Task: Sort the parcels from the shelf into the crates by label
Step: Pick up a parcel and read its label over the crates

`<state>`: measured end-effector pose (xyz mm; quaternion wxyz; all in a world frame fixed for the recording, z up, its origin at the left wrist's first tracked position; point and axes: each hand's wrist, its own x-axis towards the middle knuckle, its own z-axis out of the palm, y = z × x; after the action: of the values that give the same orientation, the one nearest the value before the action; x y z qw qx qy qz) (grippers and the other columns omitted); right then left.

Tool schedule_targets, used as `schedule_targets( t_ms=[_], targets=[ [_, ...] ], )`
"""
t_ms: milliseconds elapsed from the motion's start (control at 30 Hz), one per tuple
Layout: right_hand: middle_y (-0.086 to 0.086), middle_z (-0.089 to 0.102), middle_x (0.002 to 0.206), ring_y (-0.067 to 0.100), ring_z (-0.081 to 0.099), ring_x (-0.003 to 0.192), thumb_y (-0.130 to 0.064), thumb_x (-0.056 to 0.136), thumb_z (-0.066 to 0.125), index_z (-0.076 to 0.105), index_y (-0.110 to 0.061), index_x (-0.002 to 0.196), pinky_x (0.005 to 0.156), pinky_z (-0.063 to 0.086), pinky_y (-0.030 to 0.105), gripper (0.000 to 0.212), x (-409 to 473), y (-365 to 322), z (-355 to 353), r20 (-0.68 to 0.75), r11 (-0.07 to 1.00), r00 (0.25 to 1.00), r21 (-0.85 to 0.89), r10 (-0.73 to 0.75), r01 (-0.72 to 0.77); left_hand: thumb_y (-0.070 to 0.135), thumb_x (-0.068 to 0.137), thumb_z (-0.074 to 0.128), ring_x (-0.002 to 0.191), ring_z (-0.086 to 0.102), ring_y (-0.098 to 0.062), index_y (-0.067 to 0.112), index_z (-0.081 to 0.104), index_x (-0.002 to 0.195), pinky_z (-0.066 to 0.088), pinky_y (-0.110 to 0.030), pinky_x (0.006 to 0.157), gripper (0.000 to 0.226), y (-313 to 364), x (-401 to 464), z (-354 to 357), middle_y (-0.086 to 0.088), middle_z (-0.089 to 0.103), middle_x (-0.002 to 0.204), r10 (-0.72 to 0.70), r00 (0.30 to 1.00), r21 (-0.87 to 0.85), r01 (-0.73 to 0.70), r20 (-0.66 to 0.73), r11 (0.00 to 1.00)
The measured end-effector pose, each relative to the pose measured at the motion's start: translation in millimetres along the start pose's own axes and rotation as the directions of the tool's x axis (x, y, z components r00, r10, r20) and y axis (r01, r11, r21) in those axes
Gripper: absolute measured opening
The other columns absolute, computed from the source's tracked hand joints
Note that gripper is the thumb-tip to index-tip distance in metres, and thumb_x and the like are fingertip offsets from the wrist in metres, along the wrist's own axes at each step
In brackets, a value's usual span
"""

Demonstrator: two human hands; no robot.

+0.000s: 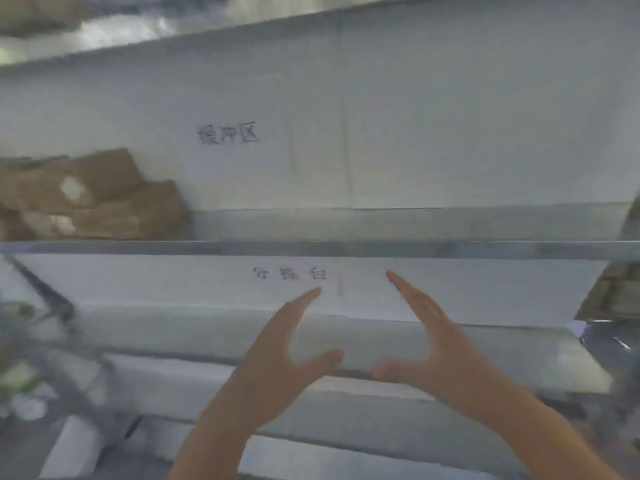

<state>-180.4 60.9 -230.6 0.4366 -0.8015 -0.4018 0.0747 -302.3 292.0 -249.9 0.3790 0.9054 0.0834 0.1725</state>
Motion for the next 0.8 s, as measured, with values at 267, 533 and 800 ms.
schedule_targets(
  t_ms=[267, 533, 800],
  targets=[
    [-0.053, 0.011, 0.155, -0.024, 0.008, 0.145, -0.081, 0.058, 0.080, 0.009, -0.078, 0.147, 0.118, 0.020, 0.028, 0.114, 102, -150, 196, 0.227, 0.960, 0.940, 0.173, -0.255, 0.219, 0.062, 0.086, 0.070, 0.136, 0.027, 0.021, 0.066, 0.024, 0.150, 0.026, -0.024, 0.115, 0.079, -124, -107, -229, 0.054, 0.020, 0.145, -0.175, 0.937, 0.129, 0.223, -0.303, 0.966],
    [-0.042, 0.007, 0.164, -0.007, 0.012, 0.153, -0.081, 0.062, 0.075, 0.002, -0.076, 0.149, 0.124, 0.023, 0.035, 0.114, 208, -238, 277, 0.276, 0.918, 0.877, 0.167, -0.393, 0.359, 0.062, 0.086, 0.072, 0.130, 0.019, 0.032, 0.076, 0.021, 0.144, 0.022, -0.025, 0.113, 0.078, -191, -109, -340, 0.069, 0.017, 0.129, -0.219, 0.895, 0.141, 0.292, -0.388, 0.946],
    [-0.037, 0.017, 0.165, 0.000, 0.023, 0.153, -0.094, 0.049, 0.073, 0.010, -0.079, 0.146, 0.122, 0.033, 0.045, 0.117, 359, -272, 295, 0.204, 0.892, 0.869, 0.156, -0.450, 0.425, 0.075, 0.083, 0.065, 0.143, 0.020, 0.007, 0.067, 0.015, 0.152, 0.022, -0.033, 0.120, 0.086, -229, 8, -429, 0.040, 0.018, 0.157, -0.176, 0.914, 0.237, 0.275, -0.366, 0.932]
  ],
)
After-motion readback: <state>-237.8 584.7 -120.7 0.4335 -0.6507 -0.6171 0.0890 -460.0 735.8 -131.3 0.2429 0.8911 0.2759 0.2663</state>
